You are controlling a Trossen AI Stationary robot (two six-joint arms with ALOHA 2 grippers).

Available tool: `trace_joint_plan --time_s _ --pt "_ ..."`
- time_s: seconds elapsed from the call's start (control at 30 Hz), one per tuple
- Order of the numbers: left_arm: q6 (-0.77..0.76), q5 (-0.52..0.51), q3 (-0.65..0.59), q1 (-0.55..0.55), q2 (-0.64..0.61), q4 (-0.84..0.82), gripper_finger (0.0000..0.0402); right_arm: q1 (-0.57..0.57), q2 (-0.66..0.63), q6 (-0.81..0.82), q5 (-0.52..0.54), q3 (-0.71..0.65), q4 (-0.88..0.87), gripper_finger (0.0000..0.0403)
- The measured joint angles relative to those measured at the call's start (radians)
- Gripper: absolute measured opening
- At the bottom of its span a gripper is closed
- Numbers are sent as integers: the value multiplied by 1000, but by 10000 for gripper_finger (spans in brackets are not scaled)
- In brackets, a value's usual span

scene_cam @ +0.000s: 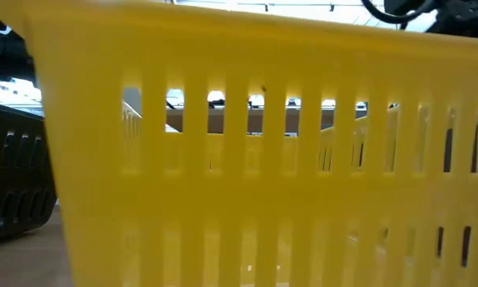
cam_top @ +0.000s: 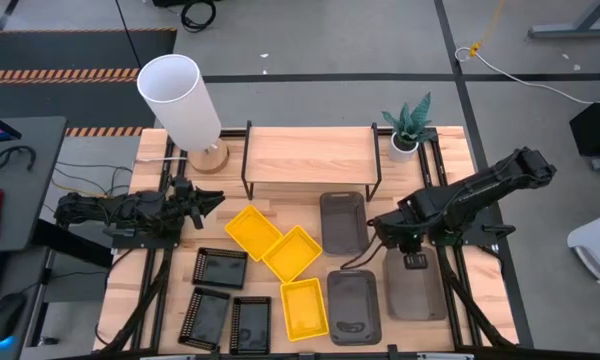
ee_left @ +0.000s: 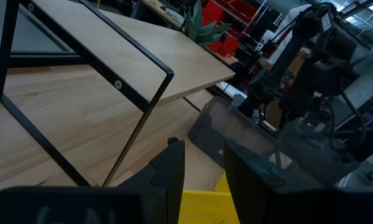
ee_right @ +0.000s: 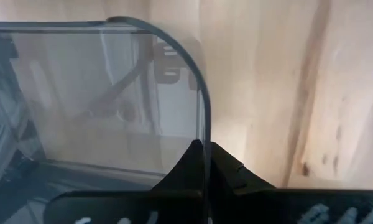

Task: Stack baskets on shelf by color
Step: Stack the bottom right transparent black bin on top of the bottom left black bin

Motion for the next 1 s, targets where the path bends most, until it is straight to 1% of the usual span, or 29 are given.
trace_joint_plan --time_s 0.17,0.37,0.57,0.7,0.8,0.87,1.0 --pt "0 0 0 0 0 0 117 -28 0 -47 11 37 -1 4" --pt "0 0 0 0 0 0 117 -62 0 -58 26 37 -7 4" --pt "0 0 0 0 0 0 117 -97 0 -133 20 37 -5 4" --pt "0 0 0 0 0 0 117 -130 0 -159 54 37 2 4" --pt "0 0 0 0 0 0 117 -147 -7 -155 45 38 -5 4" --pt "0 0 0 0 0 0 117 -152 -14 -154 26 55 -37 4" --pt "0 0 0 0 0 0 117 -171 -17 -169 18 139 -115 4"
